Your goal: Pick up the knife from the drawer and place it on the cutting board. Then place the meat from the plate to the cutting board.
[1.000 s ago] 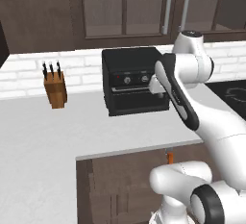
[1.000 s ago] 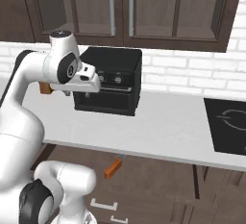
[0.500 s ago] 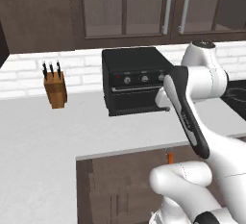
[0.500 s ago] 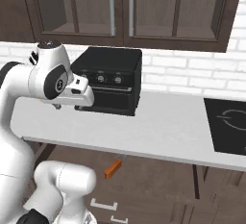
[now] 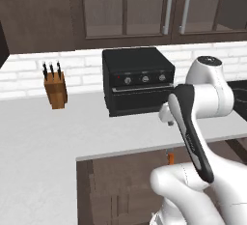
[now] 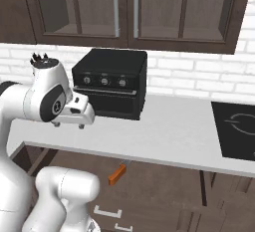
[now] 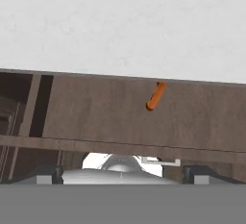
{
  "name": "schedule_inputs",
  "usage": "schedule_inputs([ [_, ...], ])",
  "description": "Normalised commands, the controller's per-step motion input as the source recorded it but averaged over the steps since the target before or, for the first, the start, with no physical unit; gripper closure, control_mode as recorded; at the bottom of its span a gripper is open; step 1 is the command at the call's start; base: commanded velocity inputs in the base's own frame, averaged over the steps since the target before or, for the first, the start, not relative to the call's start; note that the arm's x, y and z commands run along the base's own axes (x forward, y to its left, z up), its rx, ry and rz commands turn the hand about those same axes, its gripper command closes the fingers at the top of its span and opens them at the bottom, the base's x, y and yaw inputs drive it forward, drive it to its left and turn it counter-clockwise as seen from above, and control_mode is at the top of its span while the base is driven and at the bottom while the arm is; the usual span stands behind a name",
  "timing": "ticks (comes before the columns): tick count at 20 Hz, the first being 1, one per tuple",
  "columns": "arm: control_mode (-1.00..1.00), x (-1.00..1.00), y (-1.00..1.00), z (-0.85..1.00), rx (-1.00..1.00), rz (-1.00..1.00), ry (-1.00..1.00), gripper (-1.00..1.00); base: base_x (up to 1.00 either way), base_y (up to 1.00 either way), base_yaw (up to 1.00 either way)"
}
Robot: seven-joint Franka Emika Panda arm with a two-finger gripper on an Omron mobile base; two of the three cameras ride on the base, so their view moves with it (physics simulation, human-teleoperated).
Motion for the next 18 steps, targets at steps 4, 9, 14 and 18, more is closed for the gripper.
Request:
schedule_inputs([
  [4, -1.0, -0.5, -0.03, -0.09, 0.0, 0.0, 0.0, -1.0, 0.0, 0.0, 0.0],
  [9, 1.0, -0.07, -0.01, -0.01, 0.0, 0.0, 0.0, -1.0, -0.34, -0.07, 0.0],
  [14, 1.0, 0.0, 0.0, 0.0, 0.0, 0.0, 0.0, -1.0, -0.63, -0.49, 0.0],
  [18, 1.0, 0.0, 0.0, 0.0, 0.0, 0.0, 0.0, -1.0, -0.34, -0.87, 0.0],
])
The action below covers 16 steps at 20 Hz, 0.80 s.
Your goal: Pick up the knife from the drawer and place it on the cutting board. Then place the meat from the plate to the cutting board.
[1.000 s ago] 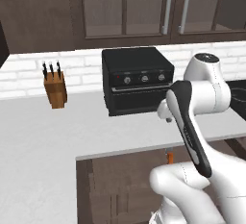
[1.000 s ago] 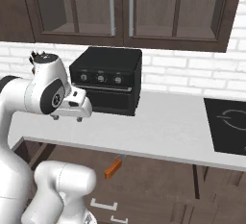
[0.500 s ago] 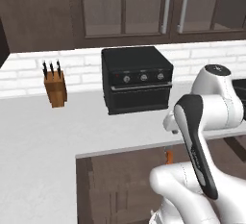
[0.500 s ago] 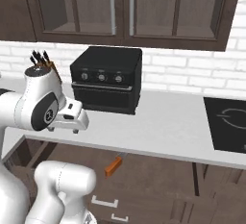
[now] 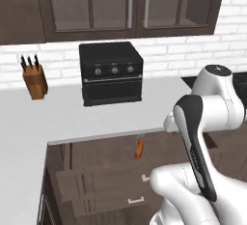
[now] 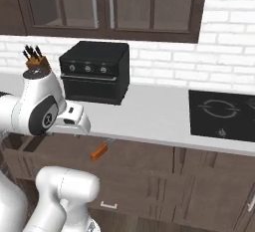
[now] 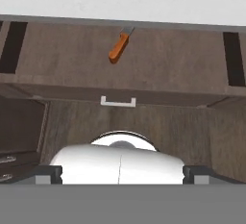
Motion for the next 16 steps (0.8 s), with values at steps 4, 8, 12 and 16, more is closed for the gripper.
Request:
schedule_inputs([
  [4, 1.0, 0.0, 0.0, 0.0, 0.0, 0.0, 0.0, -1.0, -0.58, -0.27, 0.0],
  [8, 1.0, 0.0, 0.0, 0.0, 0.0, 0.0, 0.0, -1.0, -0.75, -0.06, 0.0],
  [12, 1.0, 0.0, 0.0, 0.0, 0.0, 0.0, 0.0, -1.0, -0.1, 0.02, -0.01],
  [16, -1.0, 0.14, 0.0, -0.02, 0.0, 0.0, 0.0, -1.0, 0.06, 0.0, 0.0],
])
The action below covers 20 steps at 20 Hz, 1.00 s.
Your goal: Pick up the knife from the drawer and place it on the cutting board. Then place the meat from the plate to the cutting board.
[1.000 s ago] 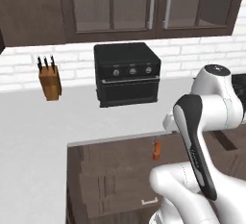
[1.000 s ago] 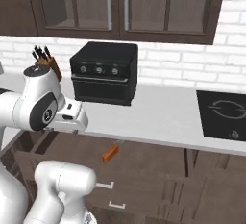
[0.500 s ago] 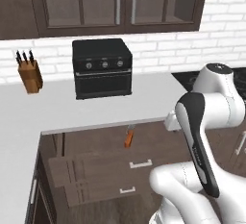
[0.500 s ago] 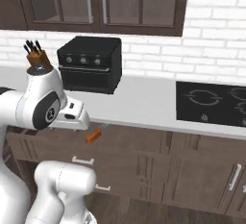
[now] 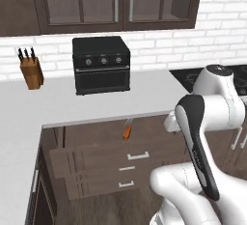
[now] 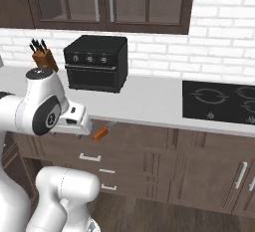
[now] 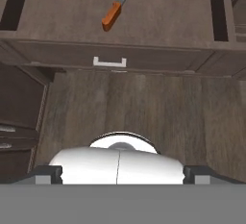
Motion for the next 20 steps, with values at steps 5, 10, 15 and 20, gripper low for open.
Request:
schedule_inputs([
  [5, -1.0, 0.95, 0.06, -0.38, 0.01, 0.0, 0.0, -1.0, 0.0, 0.0, 0.0],
  [10, -1.0, 1.0, 0.17, -0.62, 0.01, 0.0, 0.0, -1.0, 0.0, 0.0, 0.0],
  [15, -1.0, 1.0, 0.19, -0.48, 0.02, 0.0, 0.01, -1.0, 0.0, 0.0, 0.0],
  [20, -1.0, 0.97, 0.21, -0.49, 0.0, 0.0, 0.02, -1.0, 0.0, 0.0, 0.0],
])
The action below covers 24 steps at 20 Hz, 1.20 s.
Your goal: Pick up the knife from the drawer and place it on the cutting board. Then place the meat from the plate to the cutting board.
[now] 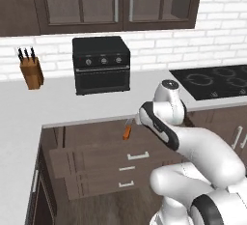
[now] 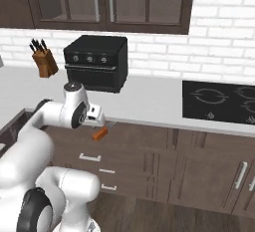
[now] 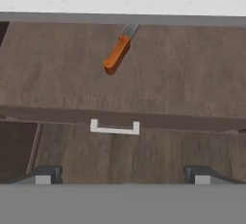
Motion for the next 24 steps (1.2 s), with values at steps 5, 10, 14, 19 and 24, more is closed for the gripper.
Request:
schedule_inputs([
  [5, -1.0, 0.69, 0.05, -0.37, 0.0, 0.0, 0.01, -1.0, 0.0, 0.0, 0.0],
  [10, -1.0, 0.36, 0.0, -0.29, 0.0, 0.0, 0.01, -1.0, 0.0, 0.0, 0.0],
  [14, -1.0, 0.15, 0.0, -0.33, 0.02, 0.01, 0.01, -1.0, 0.0, 0.0, 0.0],
  [19, -1.0, 0.03, 0.0, -0.38, 0.02, 0.0, 0.06, -1.0, 0.0, 0.0, 0.0],
  [24, -1.0, 0.02, 0.0, -0.25, 0.02, 0.0, 0.04, -1.0, 0.0, 0.0, 0.0],
])
